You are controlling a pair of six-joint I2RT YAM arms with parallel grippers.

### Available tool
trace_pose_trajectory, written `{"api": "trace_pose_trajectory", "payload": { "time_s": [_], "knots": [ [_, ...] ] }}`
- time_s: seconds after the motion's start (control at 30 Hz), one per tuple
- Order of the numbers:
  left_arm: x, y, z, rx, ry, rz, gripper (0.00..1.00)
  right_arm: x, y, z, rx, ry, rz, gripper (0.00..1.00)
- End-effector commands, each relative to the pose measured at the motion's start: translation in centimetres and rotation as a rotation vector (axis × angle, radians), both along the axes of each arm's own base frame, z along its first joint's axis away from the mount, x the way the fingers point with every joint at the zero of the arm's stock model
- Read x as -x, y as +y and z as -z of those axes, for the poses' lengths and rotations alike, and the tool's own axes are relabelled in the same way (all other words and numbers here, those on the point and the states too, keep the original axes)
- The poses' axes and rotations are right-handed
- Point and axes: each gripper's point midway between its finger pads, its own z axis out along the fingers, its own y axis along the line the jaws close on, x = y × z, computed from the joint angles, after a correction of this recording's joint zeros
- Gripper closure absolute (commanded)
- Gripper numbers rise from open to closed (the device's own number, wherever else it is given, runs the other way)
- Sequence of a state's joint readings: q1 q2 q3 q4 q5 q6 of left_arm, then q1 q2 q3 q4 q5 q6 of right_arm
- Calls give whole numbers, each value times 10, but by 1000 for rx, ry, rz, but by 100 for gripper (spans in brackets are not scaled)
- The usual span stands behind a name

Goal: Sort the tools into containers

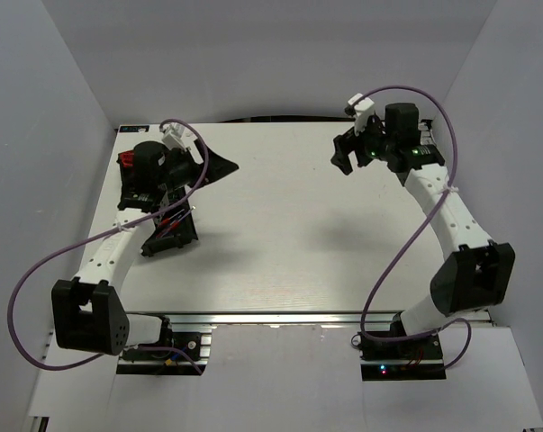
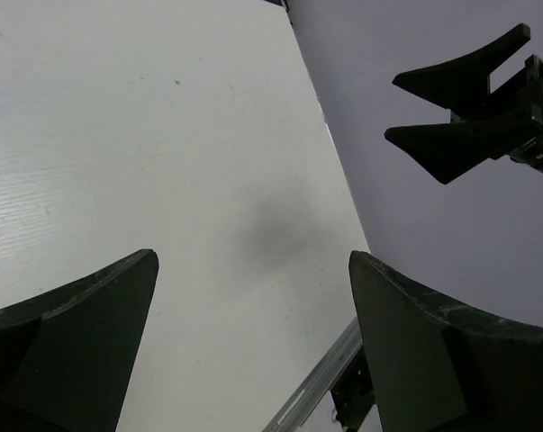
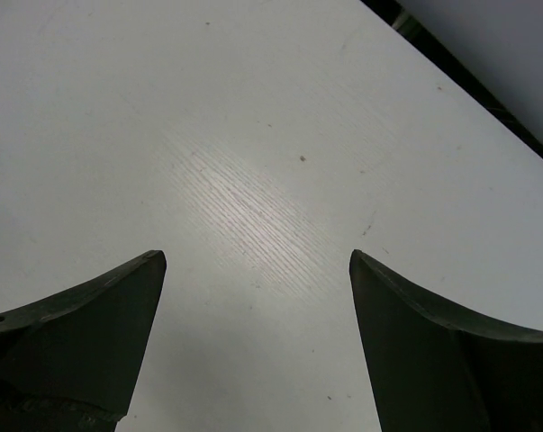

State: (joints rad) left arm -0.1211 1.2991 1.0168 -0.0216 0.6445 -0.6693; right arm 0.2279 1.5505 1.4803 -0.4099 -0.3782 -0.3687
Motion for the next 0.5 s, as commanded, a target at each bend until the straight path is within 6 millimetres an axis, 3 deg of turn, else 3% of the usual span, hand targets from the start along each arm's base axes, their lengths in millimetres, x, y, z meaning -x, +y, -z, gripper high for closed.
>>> {"api": "trace_pose_trajectory", "payload": {
  "time_s": [0.0, 0.07, 0.47],
  "knots": [
    [13, -14, -38, 1, -120, 55, 2, 10, -17, -13, -11, -47, 83, 11],
    [17, -21, -38, 2, -121, 76, 2, 14, -21, -20, -29, -75, 116, 11],
    [34, -23, -49, -6, -175, 86, 2, 36, -37, 6, -57, -3, 239, 11]
  ]
}}
